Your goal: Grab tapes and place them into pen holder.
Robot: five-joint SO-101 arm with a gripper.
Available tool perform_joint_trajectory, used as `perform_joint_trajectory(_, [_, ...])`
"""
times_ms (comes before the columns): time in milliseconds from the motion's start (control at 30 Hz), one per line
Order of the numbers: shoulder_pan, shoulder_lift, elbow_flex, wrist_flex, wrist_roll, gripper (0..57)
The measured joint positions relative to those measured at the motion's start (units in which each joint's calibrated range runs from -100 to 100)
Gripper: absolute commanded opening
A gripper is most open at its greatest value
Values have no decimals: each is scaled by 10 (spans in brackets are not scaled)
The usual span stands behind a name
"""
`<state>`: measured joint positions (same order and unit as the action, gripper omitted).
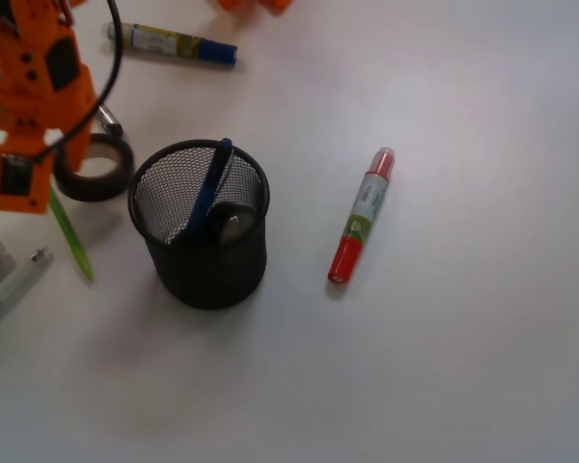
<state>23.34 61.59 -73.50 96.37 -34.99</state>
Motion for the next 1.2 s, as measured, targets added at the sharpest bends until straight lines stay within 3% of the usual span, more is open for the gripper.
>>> perform_joint_trajectory(200, [-15, 1, -147, -5, 47, 2])
perform_joint_trajectory(500, [-118, -44, -223, -158, 128, 2])
perform_joint_trajectory(867, [-147, -140, -225, -160, 153, 2])
perform_joint_trajectory(1200, [-203, -77, -232, -106, 138, 2])
